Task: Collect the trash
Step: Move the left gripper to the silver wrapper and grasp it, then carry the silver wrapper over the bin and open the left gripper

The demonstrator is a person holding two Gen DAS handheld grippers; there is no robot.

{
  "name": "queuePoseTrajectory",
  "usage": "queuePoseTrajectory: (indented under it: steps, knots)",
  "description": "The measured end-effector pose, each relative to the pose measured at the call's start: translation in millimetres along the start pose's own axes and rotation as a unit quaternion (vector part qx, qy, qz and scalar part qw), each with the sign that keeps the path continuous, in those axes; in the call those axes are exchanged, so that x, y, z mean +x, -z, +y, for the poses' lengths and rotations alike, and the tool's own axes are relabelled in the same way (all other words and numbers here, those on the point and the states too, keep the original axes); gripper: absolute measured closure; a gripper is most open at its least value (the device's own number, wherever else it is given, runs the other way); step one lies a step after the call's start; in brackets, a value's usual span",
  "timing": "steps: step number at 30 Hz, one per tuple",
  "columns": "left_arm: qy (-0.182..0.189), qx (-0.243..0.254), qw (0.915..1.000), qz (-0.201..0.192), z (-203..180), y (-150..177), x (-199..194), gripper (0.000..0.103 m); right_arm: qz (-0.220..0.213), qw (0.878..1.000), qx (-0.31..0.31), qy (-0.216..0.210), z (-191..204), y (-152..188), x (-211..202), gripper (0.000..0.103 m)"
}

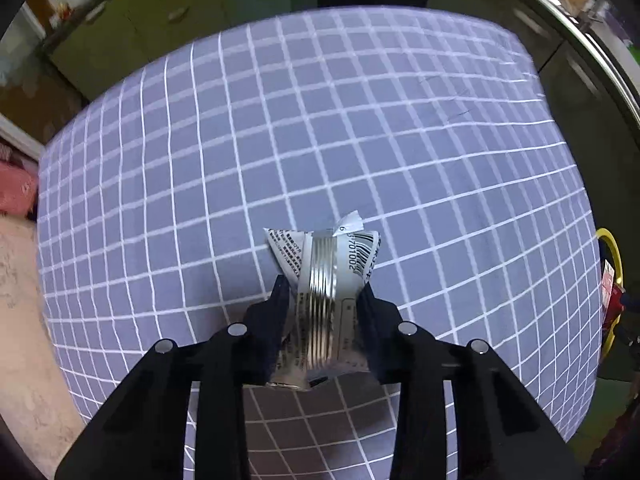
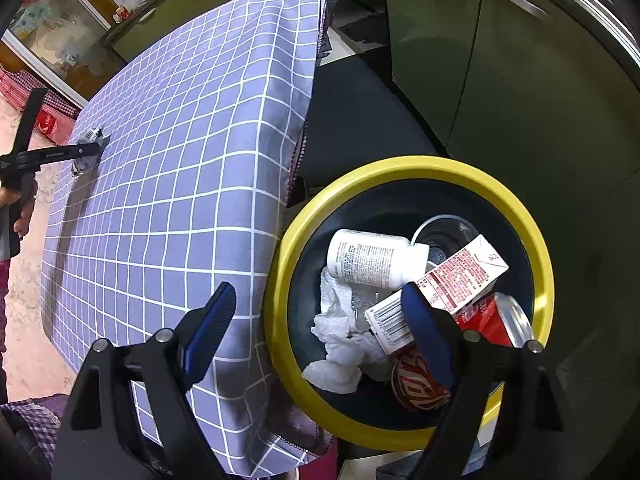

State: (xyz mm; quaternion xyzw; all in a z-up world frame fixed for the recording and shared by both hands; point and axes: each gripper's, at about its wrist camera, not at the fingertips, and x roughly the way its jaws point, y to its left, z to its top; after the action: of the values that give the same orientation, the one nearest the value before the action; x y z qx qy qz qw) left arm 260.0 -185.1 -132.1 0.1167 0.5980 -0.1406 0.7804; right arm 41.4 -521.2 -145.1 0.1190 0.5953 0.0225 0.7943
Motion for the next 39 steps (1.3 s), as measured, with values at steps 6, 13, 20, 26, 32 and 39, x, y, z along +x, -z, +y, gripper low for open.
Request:
queuePoseTrajectory:
  steps: [6,13,20,26,32,39]
  knots:
    - [-0.012,0.039,0.9976,-0.055,-25.9,13.5,-39.7,0.069,-0.004,1.000,0.006,0.001,-2.8,1.6,-2.5,0.023]
    - [-0.014,0.099,0.9890,-0.109,-78.8,41.3,-84.0,0.069,-0.014,1.000,0.016,0.002,-9.5,11.3,-10.9,0.023]
    - [0.038,0.157,0.9769,-0.139,-155.2,62.0,-108.0,0.069,-0.034,0.999,0.042,0.008,-31.5,31.4,-29.6,0.023]
    - [0.110,0.223,0.9607,-0.124,-241.4,70.8,-106.8,0.069,-0.060,0.996,0.064,0.018,-53.2,55.0,-56.4,0.023]
    - [0.160,0.291,0.9384,-0.096,-343.0,63.5,-83.6,0.069,-0.077,0.993,0.082,0.028,-75.2,77.9,-76.6,0.023]
    - [0.171,0.321,0.9311,-0.032,-419.3,39.5,-18.9,0.069,-0.080,0.991,0.100,0.031,-95.2,91.1,-80.9,0.023]
